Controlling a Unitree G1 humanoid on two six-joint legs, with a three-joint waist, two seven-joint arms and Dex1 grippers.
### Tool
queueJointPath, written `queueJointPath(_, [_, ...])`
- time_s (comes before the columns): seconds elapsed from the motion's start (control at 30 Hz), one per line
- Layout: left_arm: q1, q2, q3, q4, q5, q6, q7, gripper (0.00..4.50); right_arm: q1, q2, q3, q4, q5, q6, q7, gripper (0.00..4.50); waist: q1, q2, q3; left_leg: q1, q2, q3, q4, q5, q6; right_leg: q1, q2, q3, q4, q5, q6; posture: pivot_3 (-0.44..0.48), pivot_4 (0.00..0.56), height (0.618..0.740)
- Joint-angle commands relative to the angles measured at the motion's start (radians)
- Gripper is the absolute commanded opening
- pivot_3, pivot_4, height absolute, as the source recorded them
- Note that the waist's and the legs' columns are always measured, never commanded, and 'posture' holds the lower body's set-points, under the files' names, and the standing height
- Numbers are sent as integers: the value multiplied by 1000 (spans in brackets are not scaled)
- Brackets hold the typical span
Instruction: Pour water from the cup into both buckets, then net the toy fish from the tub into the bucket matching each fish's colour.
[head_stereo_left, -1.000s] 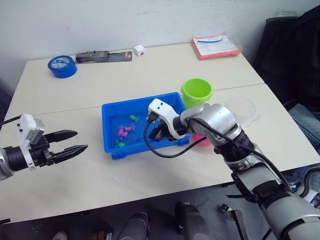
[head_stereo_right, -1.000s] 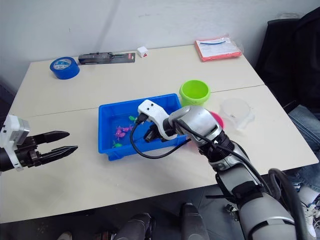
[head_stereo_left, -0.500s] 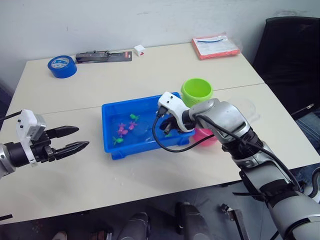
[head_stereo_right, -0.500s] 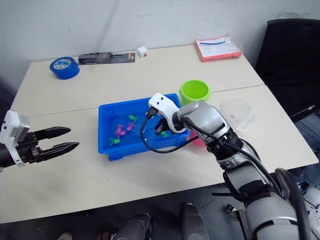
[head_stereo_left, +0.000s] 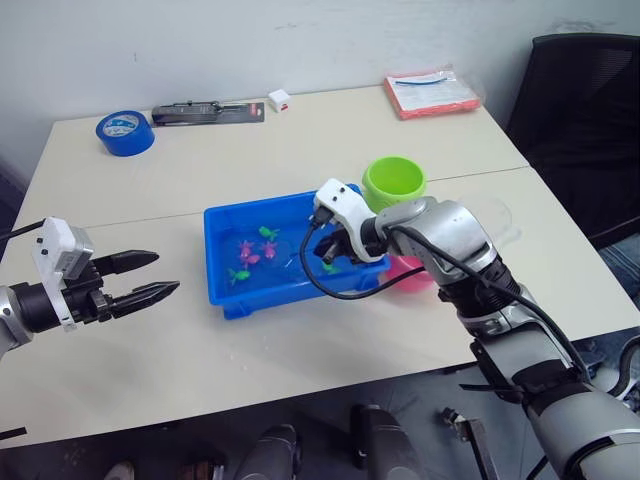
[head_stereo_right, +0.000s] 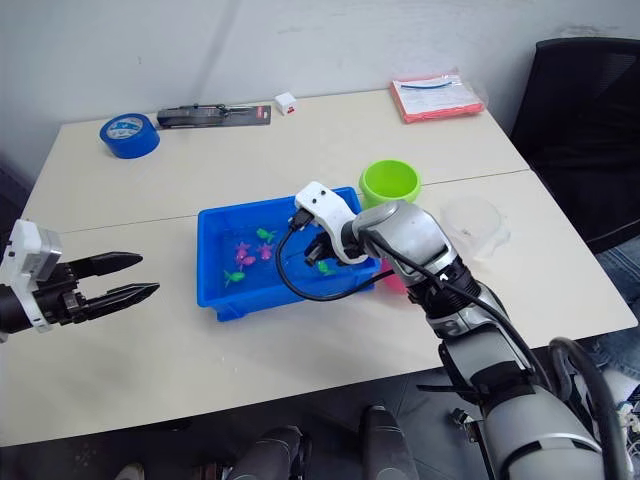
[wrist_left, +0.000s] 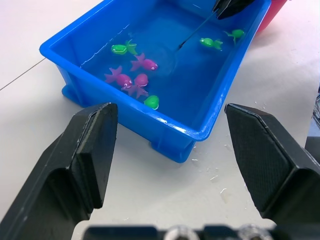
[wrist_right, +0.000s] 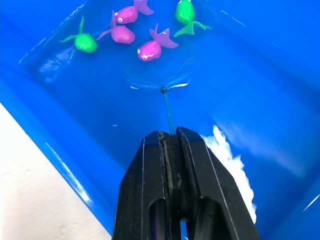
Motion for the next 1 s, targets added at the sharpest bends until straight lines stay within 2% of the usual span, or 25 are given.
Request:
queueJointPath(0.03, [-5,1,4,2,-4,-11,-3,3709,-15,-19,-37,-81,18,18,2,793,0,0,0,0,0,0,0,0,0,0,0,0,0,0,0,0,150,740])
queueJointPath(0.43, [-57,2,-55,35,-1,-34,-17,3709,36,-139,-66,-258,67,100,11,793,3,0,0,0,0,0,0,0,0,0,0,0,0,0,0,0,150,740])
queueJointPath(0.73, [-232,-39,-217,72,17,-76,-46,3709,133,-213,-259,-453,172,140,8,793,6,0,0,0,0,0,0,0,0,0,0,0,0,0,0,0,150,740])
queueJointPath(1.0, [-492,-139,-399,250,94,-165,-114,3709,229,-343,-534,-620,256,213,-7,793,12,0,0,-1,-1,0,1,0,0,0,0,-1,0,0,0,0,150,740])
